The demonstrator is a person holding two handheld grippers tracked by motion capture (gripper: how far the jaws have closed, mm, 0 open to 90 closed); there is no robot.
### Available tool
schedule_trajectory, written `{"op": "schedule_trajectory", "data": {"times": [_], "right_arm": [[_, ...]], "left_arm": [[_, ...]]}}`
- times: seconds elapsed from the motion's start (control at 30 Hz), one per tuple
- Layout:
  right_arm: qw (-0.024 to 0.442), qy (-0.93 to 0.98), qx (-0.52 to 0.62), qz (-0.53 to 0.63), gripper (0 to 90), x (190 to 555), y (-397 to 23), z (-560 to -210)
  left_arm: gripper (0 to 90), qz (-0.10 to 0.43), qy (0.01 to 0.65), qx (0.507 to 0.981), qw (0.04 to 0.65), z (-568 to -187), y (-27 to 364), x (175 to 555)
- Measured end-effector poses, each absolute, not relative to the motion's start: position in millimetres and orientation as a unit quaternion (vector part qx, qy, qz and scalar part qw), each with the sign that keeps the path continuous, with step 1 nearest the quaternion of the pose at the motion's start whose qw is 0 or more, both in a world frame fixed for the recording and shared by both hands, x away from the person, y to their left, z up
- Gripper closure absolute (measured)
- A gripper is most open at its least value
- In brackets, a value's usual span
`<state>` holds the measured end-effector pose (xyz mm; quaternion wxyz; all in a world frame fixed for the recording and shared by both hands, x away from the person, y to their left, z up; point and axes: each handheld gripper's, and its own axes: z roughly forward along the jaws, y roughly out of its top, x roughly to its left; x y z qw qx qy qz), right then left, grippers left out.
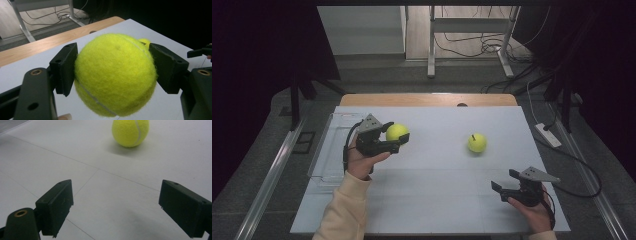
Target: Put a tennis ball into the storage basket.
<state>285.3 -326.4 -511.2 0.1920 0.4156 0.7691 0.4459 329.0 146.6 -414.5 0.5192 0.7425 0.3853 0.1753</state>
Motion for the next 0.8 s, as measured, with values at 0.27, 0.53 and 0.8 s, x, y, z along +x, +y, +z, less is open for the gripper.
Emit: {"op": "schedule_trajectory", "data": {"times": [0.27,0.53,0.8], "right_arm": [[0.193,0.768,0.416,0.447,12.0,285,-326,-511],[0.194,0.769,0.415,0.445,12.0,285,-326,-511],[0.194,0.769,0.415,0.445,12.0,285,-327,-511]], "left_arm": [[28.0,0.184,0.395,0.729,0.527,-411,158,328],[28.0,0.190,0.403,0.723,0.528,-410,164,329],[28.0,0.198,0.409,0.717,0.528,-409,170,329]]}}
